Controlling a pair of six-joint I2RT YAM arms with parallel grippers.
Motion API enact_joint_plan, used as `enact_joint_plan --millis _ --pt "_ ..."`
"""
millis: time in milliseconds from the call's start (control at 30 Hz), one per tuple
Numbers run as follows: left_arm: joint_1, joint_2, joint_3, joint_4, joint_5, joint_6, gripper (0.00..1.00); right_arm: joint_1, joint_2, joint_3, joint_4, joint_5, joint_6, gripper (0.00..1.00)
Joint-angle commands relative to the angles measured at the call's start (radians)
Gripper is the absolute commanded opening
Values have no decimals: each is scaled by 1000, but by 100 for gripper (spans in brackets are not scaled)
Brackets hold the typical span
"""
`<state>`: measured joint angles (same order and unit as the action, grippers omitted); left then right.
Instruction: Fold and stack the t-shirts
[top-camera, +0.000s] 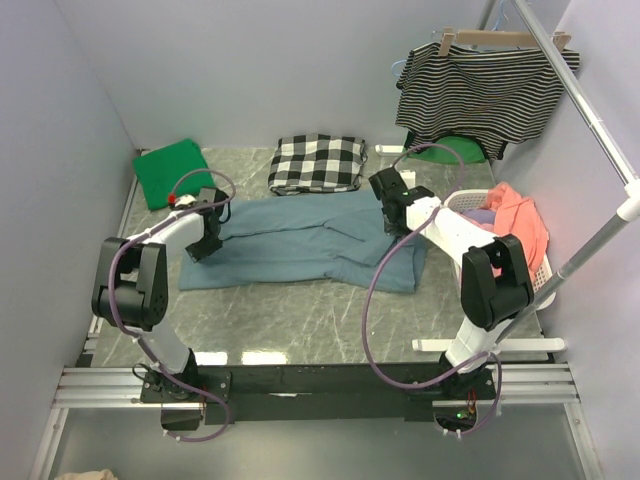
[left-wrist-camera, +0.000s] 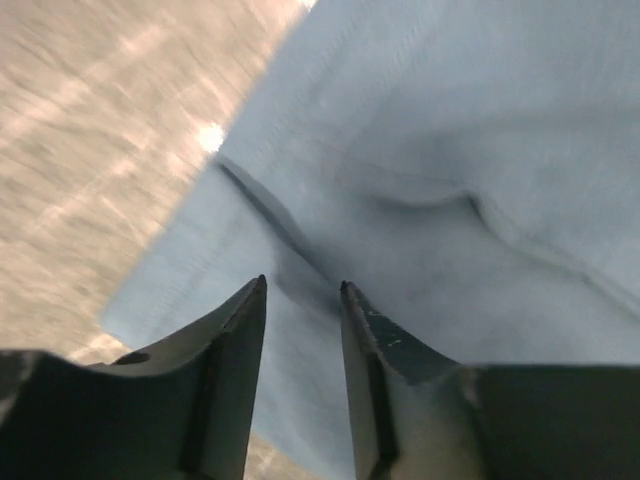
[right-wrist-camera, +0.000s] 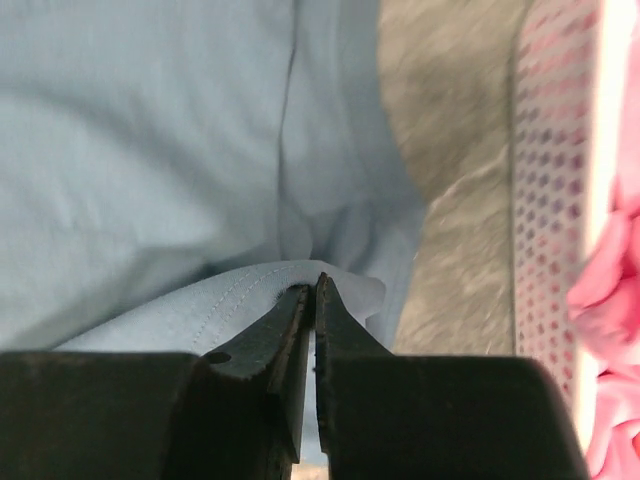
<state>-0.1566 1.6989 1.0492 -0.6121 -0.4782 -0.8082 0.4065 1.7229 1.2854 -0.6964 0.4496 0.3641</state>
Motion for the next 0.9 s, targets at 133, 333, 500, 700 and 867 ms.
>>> enact_joint_plan --millis 133,333,500,700,867 --pt "12 -110 48 0 -155 27 57 -46 -22 63 123 132 6 39" --pt "12 -166 11 49 -91 55 59 -46 -69 42 93 42 32 83" --pt "11 -212 -40 140 44 118 60 -44 -160 -95 150 -267 87 83" --pt "5 -174 -52 170 115 132 60 -54 -134 -231 320 -587 226 77" --pt "3 -156 -54 182 141 136 61 -52 -132 -291 409 -621 314 73"
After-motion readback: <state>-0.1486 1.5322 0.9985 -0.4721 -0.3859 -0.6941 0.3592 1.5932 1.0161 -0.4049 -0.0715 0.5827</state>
